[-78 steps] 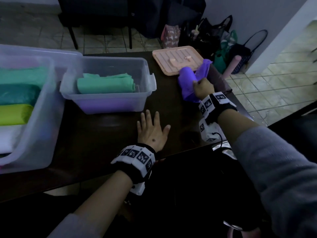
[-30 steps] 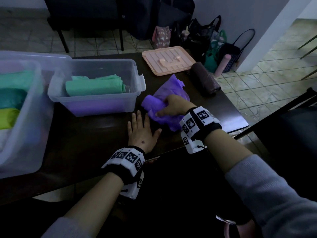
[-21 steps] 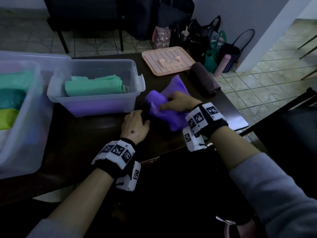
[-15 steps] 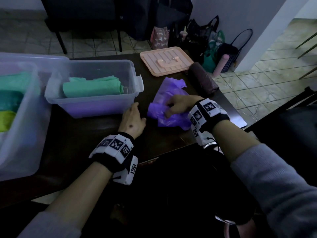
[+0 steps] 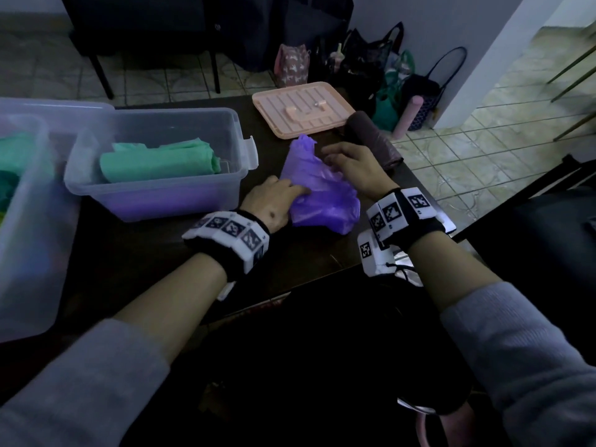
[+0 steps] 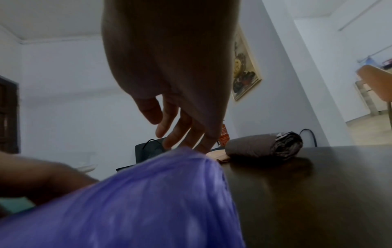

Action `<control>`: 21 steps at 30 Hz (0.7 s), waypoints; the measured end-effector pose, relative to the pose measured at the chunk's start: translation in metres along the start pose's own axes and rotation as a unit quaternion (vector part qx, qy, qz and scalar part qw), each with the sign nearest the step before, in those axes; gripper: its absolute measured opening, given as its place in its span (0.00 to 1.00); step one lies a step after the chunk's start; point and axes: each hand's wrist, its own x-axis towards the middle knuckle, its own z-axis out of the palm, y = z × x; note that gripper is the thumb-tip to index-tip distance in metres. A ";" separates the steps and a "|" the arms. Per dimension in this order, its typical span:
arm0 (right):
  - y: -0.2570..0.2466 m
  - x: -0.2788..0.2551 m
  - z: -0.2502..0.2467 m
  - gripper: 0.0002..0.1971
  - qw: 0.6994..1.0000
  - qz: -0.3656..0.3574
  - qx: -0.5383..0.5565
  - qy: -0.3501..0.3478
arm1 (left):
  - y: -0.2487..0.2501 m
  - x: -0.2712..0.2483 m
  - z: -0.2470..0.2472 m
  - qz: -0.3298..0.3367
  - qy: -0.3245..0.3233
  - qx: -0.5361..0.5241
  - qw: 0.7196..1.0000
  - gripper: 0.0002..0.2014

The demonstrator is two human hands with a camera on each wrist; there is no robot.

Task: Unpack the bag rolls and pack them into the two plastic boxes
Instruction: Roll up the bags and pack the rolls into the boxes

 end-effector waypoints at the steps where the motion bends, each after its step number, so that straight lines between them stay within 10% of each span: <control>1: 0.001 0.001 -0.002 0.14 1.000 0.011 0.017 0.014 | 0.000 0.003 -0.004 -0.017 -0.041 -0.015 0.999 0.28; 5: 0.007 0.000 -0.006 0.14 0.997 0.051 0.049 0.031 | 0.006 0.013 -0.013 -0.080 -0.138 -0.088 0.983 0.23; 16: 0.028 -0.005 -0.002 0.15 0.980 0.197 0.022 0.020 | 0.002 0.024 0.009 -0.226 0.071 -0.166 0.957 0.16; 21: 0.025 -0.007 -0.003 0.21 0.970 0.233 0.028 -0.070 | 0.000 0.025 -0.003 -0.253 0.012 -0.183 0.950 0.17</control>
